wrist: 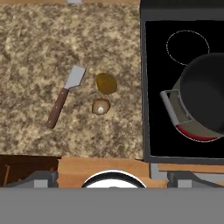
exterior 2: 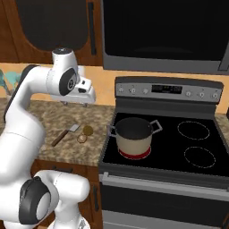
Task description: Put the avocado and mushroom in the pot. Retrieve the spatula and lightly stir the vegetables in the pot.
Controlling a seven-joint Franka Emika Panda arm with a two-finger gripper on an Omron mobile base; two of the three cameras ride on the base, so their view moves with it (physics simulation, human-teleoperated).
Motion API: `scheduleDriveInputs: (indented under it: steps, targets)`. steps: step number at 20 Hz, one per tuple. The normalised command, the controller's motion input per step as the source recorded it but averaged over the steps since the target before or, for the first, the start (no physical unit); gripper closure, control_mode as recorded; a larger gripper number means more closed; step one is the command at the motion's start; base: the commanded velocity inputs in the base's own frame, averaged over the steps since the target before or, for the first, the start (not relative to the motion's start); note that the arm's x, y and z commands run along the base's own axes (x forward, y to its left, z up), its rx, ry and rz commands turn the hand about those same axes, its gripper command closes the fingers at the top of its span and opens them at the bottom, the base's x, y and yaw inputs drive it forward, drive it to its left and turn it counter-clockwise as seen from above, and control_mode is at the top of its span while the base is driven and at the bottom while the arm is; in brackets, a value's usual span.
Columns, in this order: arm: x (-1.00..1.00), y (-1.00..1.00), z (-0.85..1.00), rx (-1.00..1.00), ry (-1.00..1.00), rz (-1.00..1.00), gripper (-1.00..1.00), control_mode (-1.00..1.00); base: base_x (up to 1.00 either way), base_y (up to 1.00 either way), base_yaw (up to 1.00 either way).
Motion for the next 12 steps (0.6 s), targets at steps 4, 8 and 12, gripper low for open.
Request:
scheduleDriveInputs:
  steps: [4,8,12]
  targets:
    - [0.00,0.00,0.00,0.00,0.00,0.00,-1.00,1.00,0.53,0.00,0.00]
    - [0.00,0.00,0.00,0.00,0.00,0.00,-1.00,1.00,0.71,0.00,0.02]
    - [0.00,0.00,0.00,0.00,0.00,0.00,-1.00,1.00,0.50,0.00,0.03]
